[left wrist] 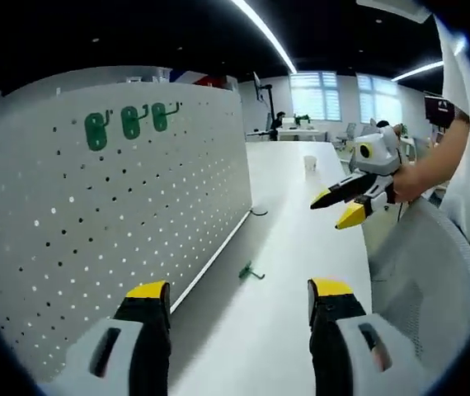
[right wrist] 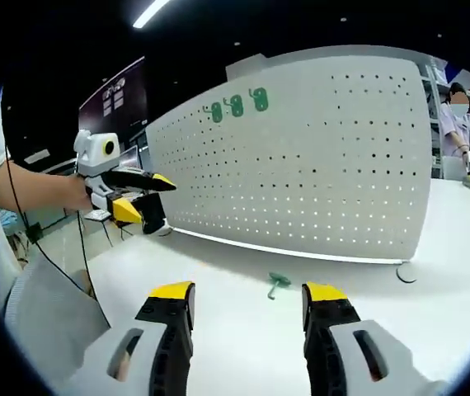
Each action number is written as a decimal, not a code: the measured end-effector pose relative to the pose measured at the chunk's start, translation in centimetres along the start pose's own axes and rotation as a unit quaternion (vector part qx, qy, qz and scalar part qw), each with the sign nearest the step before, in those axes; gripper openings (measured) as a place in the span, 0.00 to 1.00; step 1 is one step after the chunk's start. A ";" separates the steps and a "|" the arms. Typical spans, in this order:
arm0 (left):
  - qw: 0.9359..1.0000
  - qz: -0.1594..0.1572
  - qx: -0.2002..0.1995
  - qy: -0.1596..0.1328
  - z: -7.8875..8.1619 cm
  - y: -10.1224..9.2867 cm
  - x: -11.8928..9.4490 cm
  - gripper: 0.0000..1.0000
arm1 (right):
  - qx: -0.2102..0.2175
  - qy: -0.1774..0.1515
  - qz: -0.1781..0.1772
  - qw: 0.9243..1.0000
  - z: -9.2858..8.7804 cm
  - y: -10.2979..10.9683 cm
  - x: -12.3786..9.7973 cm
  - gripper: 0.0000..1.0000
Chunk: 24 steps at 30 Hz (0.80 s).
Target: Insert the hook assembly into the mounting plate slot until the hook locks in place.
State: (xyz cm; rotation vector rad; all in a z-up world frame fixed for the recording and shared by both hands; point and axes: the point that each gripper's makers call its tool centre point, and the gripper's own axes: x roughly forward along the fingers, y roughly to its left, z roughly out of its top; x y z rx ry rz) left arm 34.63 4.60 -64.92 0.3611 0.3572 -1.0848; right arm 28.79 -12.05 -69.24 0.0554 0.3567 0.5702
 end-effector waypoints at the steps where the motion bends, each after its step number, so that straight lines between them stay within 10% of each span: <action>1: 1.000 -0.002 0.002 0.001 0.1 0.0 0.2 0.70 | 0.000 0.001 0.000 1.000 0.0 0.0 0.0 0.51; 24: 0.986 -0.104 0.108 0.073 0.2 -2.0 6.3 0.62 | -0.002 0.005 0.000 1.000 -0.3 -0.2 -0.1 0.51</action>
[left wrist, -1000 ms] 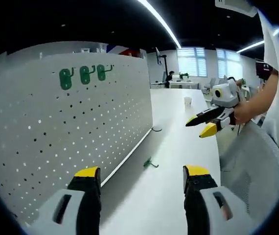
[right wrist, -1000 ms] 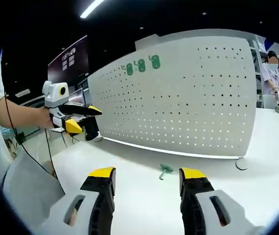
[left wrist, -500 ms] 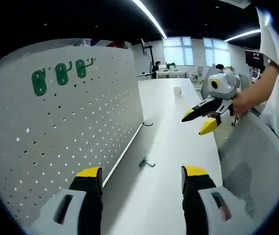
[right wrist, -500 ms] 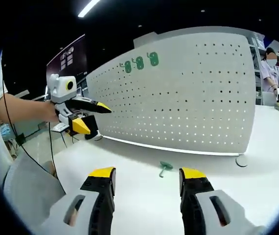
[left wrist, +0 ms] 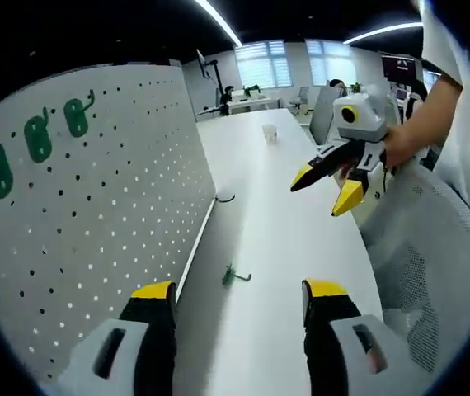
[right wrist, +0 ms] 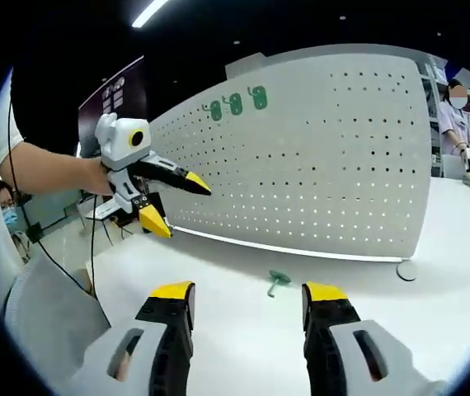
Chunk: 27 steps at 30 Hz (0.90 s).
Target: Insert the hook assembly into the mounting plate slot until the hook locks in place.
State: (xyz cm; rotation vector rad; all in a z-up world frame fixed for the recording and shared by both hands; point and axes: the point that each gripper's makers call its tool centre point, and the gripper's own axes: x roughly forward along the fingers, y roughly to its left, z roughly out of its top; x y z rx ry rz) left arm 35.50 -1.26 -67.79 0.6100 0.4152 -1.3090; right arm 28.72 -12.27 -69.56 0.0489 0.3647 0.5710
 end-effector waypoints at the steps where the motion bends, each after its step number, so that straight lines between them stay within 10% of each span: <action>1: 1.000 -0.004 0.005 0.005 -0.1 0.0 0.4 0.62 | 0.001 -0.001 0.000 1.000 0.0 0.0 0.0 0.51; 27: 0.992 -0.079 0.067 0.069 -1.9 0.3 5.2 0.60 | -0.004 0.005 -0.005 1.000 -0.2 -0.2 0.0 0.51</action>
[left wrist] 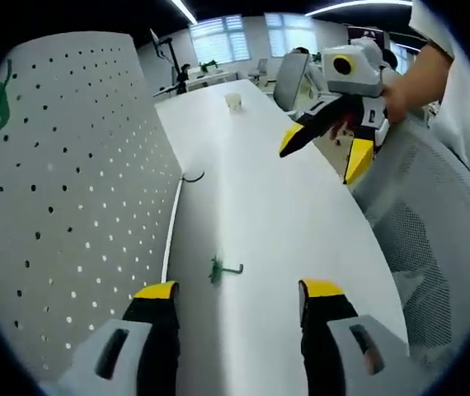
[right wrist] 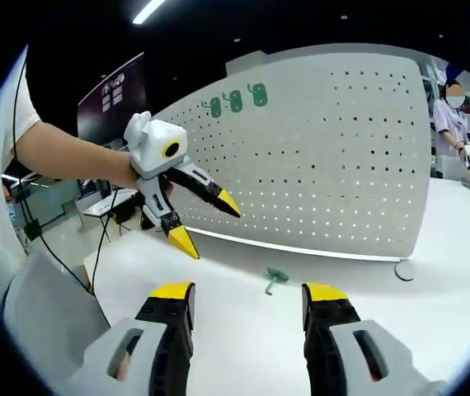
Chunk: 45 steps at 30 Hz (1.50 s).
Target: Insert the hook assembly into the mounting plate slot until the hook locks in place.
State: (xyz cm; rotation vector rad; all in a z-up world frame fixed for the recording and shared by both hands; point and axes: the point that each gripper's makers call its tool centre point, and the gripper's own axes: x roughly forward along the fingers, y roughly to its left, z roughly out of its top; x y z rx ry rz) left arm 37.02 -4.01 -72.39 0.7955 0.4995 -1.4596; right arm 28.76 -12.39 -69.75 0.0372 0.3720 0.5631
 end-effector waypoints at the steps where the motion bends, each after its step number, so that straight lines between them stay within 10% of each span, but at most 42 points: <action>1: 1.000 -0.003 0.000 0.001 -0.1 0.0 0.1 0.60 | 0.000 -0.002 -0.001 1.000 0.1 -0.1 0.0 0.51; 45: 0.992 -0.046 0.064 0.095 -3.4 1.8 8.2 0.45 | 0.008 -0.010 -0.029 1.000 0.1 -1.5 -0.7 0.51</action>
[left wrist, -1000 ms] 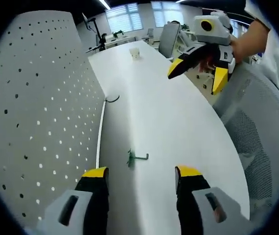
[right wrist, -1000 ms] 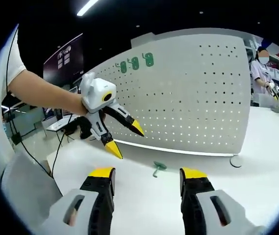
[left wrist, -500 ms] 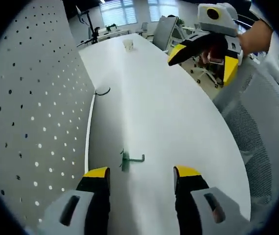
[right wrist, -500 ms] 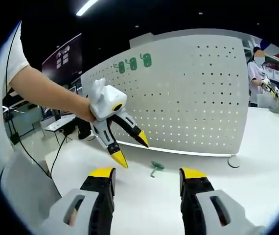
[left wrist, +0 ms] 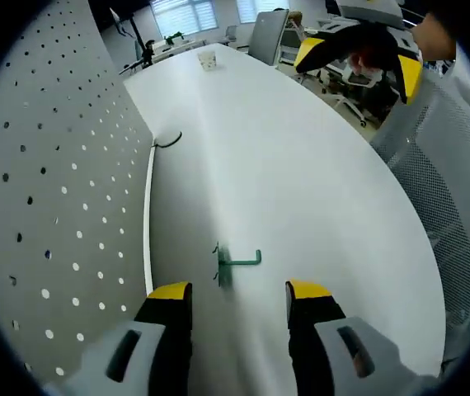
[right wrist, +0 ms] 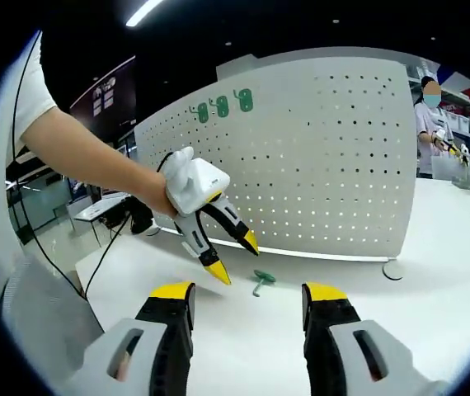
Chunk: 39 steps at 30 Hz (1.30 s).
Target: Insert the hook assembly into the mounting plate slot until the hook locks in place.
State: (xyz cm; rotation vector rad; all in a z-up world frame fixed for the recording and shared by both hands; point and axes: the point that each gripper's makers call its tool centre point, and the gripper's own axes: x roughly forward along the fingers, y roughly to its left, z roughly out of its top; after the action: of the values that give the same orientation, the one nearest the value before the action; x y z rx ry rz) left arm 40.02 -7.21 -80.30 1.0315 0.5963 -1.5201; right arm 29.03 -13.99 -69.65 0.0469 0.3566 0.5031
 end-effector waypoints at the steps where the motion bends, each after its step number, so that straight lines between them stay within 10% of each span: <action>1: 1.000 0.001 0.000 0.000 0.0 0.1 0.2 0.43 | 0.001 -0.001 -0.001 1.000 0.0 -0.1 0.0 0.51; 39: 0.996 -0.025 -0.087 -0.009 -0.1 0.4 3.2 0.16 | 0.015 0.005 0.000 1.000 -0.4 0.0 -0.3 0.47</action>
State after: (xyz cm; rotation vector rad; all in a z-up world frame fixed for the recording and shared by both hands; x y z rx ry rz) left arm 40.57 -8.86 -82.96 0.8736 0.7331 -1.4912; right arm 28.62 -14.20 -69.93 0.0727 0.3730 0.4980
